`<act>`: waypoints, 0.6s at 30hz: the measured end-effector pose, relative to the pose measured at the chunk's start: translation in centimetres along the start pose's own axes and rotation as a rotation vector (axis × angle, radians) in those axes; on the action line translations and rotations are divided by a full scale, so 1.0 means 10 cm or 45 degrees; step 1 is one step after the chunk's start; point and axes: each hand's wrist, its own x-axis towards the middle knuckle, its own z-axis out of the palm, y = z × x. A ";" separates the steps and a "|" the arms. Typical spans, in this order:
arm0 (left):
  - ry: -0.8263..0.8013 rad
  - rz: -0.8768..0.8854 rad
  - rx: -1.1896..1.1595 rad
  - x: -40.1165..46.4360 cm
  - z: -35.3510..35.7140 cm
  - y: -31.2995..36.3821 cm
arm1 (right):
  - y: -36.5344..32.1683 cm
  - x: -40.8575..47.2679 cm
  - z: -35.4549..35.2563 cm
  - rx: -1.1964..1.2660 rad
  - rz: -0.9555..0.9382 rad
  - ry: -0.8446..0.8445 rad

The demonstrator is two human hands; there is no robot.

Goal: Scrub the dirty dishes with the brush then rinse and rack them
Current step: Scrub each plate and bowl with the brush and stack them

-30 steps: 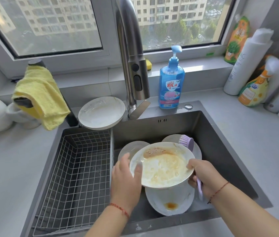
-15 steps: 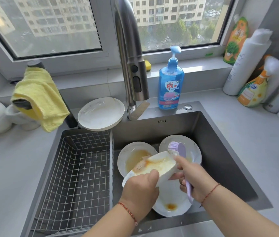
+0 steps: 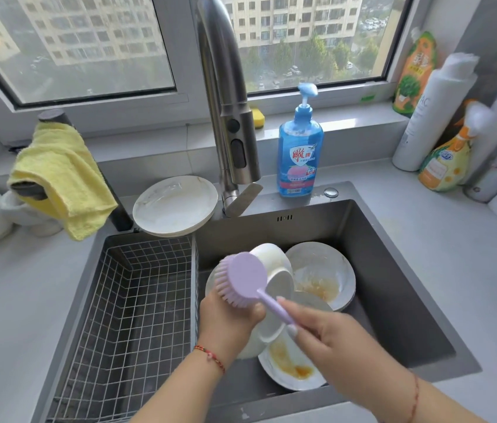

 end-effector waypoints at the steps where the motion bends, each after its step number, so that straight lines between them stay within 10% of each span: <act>1: 0.003 -0.012 -0.029 0.01 0.01 0.00 | -0.04 -0.02 0.02 -0.080 -0.008 -0.002; 7: 0.013 0.069 0.013 -0.03 -0.09 0.04 | 0.19 0.24 -0.37 -0.008 0.167 0.308; 18: -0.045 0.106 0.169 0.05 -0.03 0.07 | -0.13 0.01 -0.11 -0.420 -0.103 0.029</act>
